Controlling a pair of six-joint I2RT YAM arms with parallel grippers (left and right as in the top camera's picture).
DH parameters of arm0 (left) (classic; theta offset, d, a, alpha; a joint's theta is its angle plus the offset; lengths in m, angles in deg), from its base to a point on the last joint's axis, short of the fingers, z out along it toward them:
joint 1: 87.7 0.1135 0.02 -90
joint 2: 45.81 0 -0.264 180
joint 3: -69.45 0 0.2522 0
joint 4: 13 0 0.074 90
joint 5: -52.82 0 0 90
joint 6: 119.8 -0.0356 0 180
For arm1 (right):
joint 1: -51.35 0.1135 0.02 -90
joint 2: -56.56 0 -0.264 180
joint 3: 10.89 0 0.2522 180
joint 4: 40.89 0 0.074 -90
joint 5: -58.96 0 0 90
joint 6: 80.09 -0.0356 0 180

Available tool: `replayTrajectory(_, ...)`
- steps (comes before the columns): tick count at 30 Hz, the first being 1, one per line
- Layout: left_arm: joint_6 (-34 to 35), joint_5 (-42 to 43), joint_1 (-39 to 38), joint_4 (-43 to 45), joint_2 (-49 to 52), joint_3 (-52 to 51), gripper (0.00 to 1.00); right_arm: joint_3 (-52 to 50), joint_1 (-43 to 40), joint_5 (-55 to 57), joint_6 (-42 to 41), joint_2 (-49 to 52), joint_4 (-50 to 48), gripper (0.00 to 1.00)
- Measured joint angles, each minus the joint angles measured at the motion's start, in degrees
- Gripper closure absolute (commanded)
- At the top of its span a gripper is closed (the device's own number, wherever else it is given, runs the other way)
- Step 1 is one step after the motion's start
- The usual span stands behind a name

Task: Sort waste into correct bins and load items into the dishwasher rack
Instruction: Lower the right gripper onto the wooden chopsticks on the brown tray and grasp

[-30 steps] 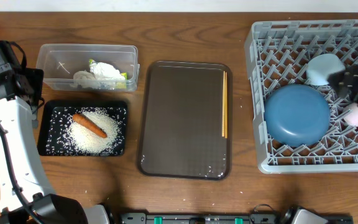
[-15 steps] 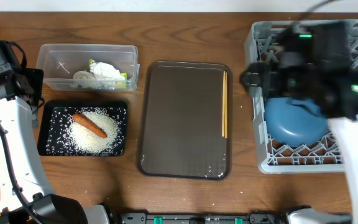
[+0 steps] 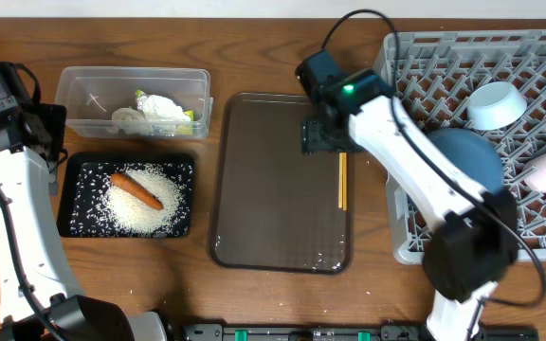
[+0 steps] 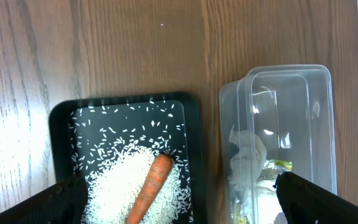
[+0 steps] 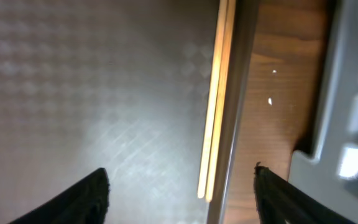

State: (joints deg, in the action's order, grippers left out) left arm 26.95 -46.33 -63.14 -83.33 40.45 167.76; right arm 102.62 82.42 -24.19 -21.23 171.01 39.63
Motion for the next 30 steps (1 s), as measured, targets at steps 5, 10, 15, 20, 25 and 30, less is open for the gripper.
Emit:
replayTrajectory(5, 0.0, -0.02, 0.0, 0.0, 0.0, 0.0, 0.01, -0.13, -0.13, -0.61, -1.16, 5.11, -0.9, 0.41)
replayTrajectory(10, 0.02, -0.02, 0.0, 0.0, 0.0, 0.0, 0.01, -0.13, -0.15, -1.03, -1.4, 8.98, -3.06, 0.42)
replayTrajectory(15, 0.0, 0.0, 0.0, 0.0, 0.0, 0.0, 0.01, -0.13, -0.92, -1.22, -1.44, 11.19, -4.59, 0.44)
replayTrajectory(20, 0.0, 0.0, 0.0, 0.0, 0.0, 0.0, 0.01, -0.13, -3.67, -1.92, -1.29, 11.3, -4.79, 0.46)
replayTrajectory(25, 0.0, 0.0, 0.0, 0.0, 0.0, 0.0, 0.01, -0.13, -6.16, -4.13, -0.15, 11.3, -6.01, 0.46)
replayTrajectory(30, 0.0, -0.02, 0.0, 0.0, 0.0, 0.0, 0.01, -0.13, -5.86, -5.49, 0.37, 11.3, -6.97, 0.45)
